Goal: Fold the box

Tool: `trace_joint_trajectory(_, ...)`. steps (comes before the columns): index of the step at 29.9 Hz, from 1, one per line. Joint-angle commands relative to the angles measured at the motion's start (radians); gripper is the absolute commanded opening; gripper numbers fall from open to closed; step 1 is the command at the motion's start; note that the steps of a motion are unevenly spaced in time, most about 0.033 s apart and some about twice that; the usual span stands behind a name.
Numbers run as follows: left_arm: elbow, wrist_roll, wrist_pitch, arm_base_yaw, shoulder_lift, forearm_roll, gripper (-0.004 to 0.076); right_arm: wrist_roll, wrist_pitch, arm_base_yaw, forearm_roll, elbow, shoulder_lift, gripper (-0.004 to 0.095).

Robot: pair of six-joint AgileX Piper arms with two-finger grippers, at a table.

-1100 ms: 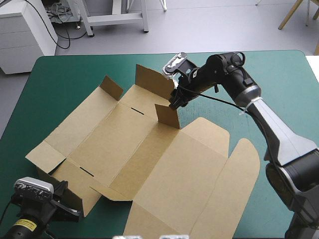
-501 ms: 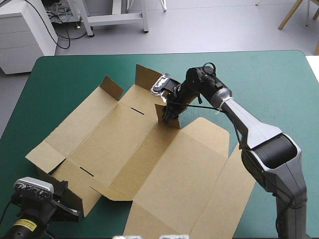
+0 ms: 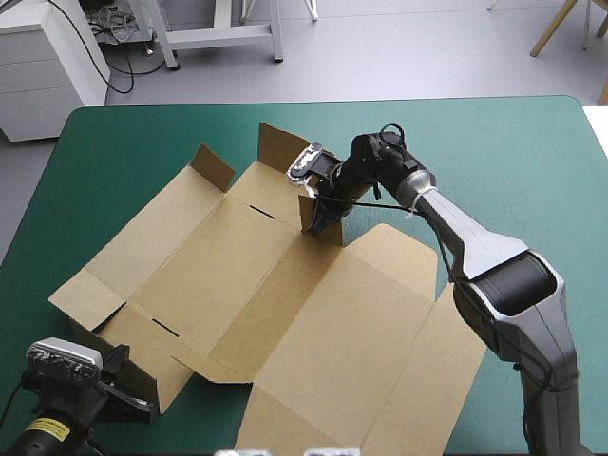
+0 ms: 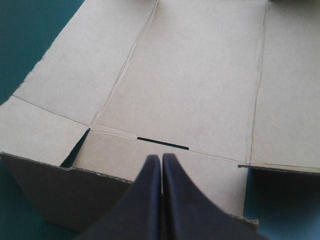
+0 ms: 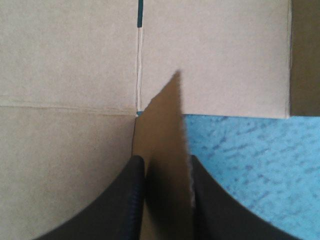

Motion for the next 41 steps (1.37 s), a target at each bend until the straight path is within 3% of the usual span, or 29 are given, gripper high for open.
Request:
trace_joint_trajectory(1,-0.037,-0.010,-0.067,0.002,0.018,-0.021,-0.0010,-0.011,0.049,0.000,-0.008,-0.031,-0.039,0.0039)
trace_joint_trajectory(3,-0.037,-0.010,-0.067,0.002,0.018,-0.021,-0.0010,-0.011,0.079,0.000,-0.020,-0.031,-0.026,-0.0018)
trace_joint_trajectory(14,-0.061,-0.003,-0.071,0.002,0.018,-0.077,-0.0010,-0.070,0.099,0.000,-0.035,-0.031,-0.016,-0.0019)
trace_joint_trajectory(22,-0.122,-0.003,-0.067,0.002,0.018,-0.077,-0.0010,-0.311,0.036,0.000,-0.154,-0.113,-0.016,-0.0019)
trace_joint_trajectory(27,-0.152,0.002,-0.085,0.002,0.018,-0.079,-0.0010,-0.503,-0.002,0.000,-0.134,-0.160,-0.016,-0.0019)
trace_joint_trajectory(35,-0.156,0.004,-0.102,0.002,0.018,-0.075,-0.0010,-0.632,0.096,0.021,-0.038,-0.164,-0.016,-0.0019)
trace_joint_trajectory(41,-0.156,0.004,-0.132,0.002,0.018,-0.069,-0.0010,-0.634,0.171,0.049,-0.047,-0.164,-0.016,-0.0019)
